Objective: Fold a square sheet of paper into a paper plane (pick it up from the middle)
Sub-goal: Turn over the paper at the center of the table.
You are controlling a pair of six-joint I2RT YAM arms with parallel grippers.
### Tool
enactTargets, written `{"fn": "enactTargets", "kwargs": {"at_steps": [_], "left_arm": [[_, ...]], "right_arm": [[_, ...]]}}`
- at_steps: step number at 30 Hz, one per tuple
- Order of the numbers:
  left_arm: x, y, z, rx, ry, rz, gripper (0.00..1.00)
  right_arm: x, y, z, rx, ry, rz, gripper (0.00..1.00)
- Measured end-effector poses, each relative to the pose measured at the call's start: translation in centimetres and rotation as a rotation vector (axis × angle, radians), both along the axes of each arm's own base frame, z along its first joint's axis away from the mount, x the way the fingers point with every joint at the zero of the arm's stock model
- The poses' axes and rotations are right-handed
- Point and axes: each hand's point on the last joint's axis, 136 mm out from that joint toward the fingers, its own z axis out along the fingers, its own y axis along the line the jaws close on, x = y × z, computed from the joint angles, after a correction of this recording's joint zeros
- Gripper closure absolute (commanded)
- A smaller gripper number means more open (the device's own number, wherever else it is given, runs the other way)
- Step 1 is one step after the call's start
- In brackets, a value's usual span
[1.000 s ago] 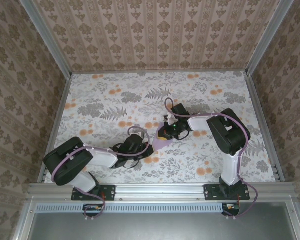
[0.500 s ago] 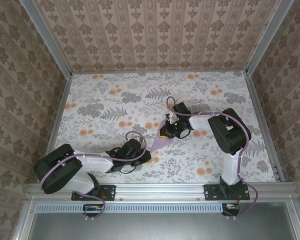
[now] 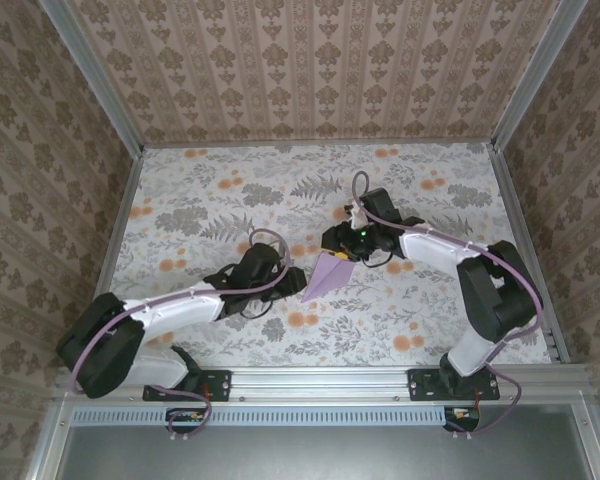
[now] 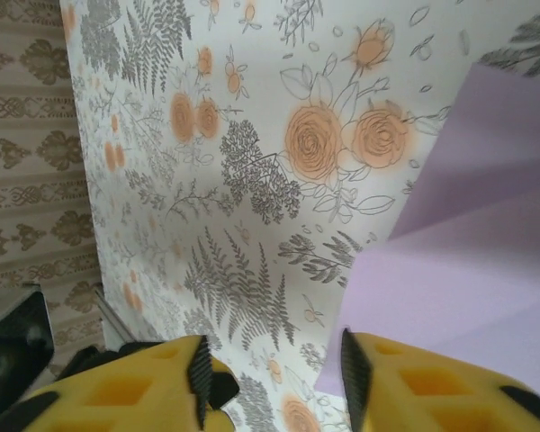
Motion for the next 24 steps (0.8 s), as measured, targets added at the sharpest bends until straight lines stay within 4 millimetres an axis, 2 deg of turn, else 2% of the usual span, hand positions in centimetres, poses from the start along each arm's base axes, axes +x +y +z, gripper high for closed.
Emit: {"fn": "enactTargets", "kwargs": {"at_steps": [4, 8, 13, 21, 24], "left_arm": [[1.3, -1.9, -0.1, 0.011, 0.006, -0.042, 0.65], [2.0, -3.2, -1.3, 0.036, 0.027, -0.07, 0.65], [2.2, -3.0, -2.9, 0.069, 0.059, -0.067, 0.64], [3.0, -2.3, -3.0, 0.071, 0.061, -0.038, 0.59], [3.1, -2.1, -3.2, 0.073, 0.064, -0.031, 0.56]], "right_arm": [[0.2, -2.0, -0.8, -0.027, 0.021, -0.081, 0.45], [0.0, -3.0, -2.1, -0.058, 0.053, -0.126, 0.45], [0.1, -3.1, -3.0, -0.068, 0.078, -0.142, 0.45], [-0.6, -2.7, -6.3, -0.105, 0.157, -0.123, 0.48], [-1.0, -2.0, -6.8, -0.098, 0.168, -0.101, 0.5]]}}
